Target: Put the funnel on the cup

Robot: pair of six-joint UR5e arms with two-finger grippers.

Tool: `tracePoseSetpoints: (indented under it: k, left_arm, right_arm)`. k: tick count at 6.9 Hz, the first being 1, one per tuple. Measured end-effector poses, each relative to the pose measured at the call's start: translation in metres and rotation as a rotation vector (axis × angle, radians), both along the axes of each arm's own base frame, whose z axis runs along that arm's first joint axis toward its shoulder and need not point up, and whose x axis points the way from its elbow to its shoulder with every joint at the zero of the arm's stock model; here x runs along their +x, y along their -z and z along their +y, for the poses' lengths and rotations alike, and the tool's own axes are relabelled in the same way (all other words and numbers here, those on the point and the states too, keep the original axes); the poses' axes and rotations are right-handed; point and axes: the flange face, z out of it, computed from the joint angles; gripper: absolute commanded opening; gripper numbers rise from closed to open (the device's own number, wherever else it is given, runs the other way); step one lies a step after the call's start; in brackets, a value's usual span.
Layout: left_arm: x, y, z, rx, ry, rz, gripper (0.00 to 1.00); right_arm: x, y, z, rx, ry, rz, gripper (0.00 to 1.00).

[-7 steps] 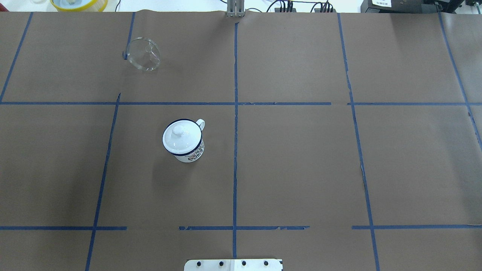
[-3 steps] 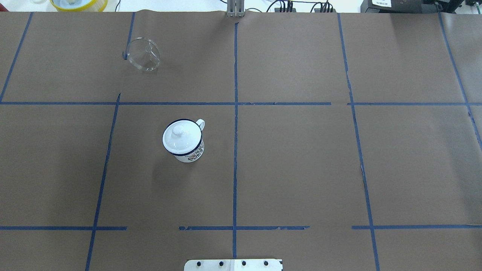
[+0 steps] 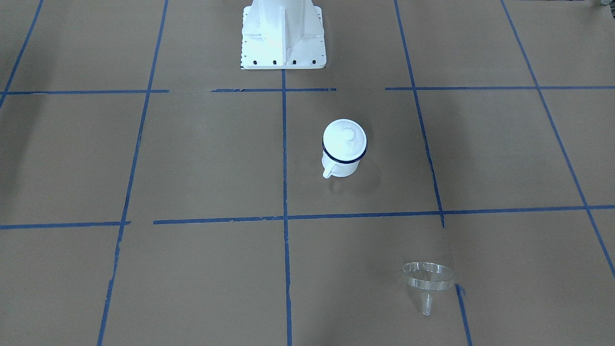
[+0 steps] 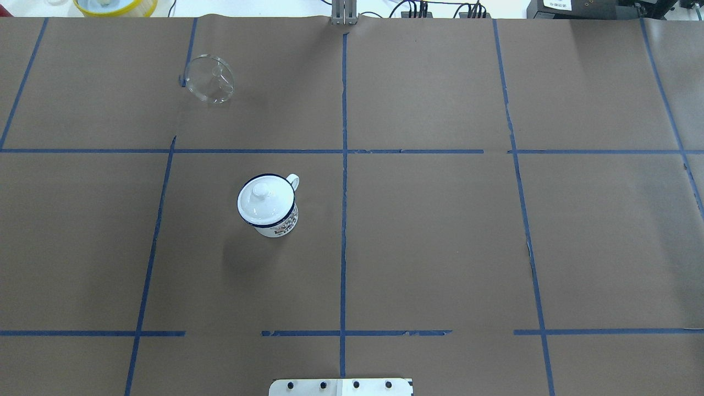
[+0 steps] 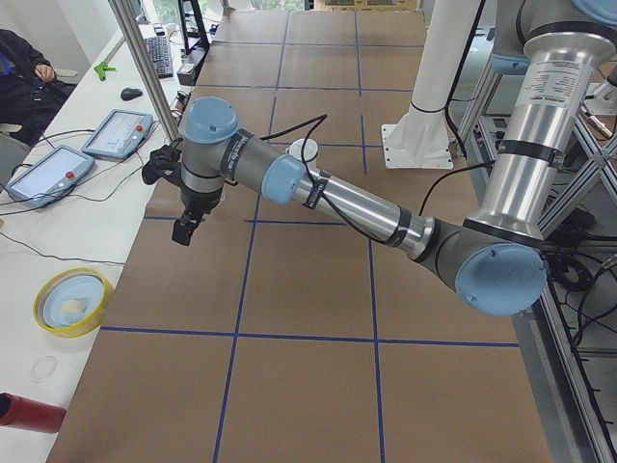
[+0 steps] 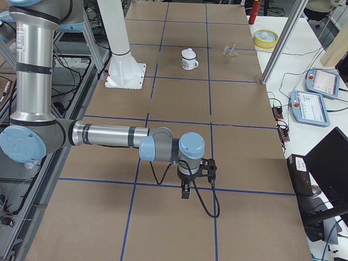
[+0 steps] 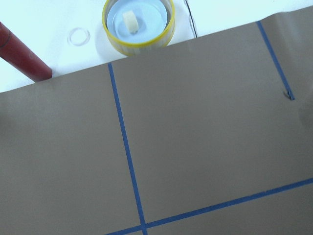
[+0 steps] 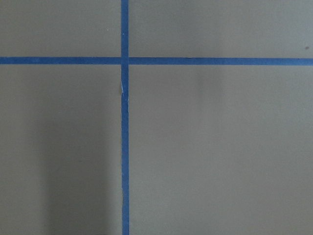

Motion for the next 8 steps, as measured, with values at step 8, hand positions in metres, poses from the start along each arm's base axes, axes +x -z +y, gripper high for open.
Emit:
tracePoseSetpoints:
  k: [8]
  left_arm:
    - [0.44,0.203,0.069,-0.459,0.023,0.149,1.0]
  right_arm:
    - [0.0,0.0,0.0,0.0,0.0,0.0,1.0]
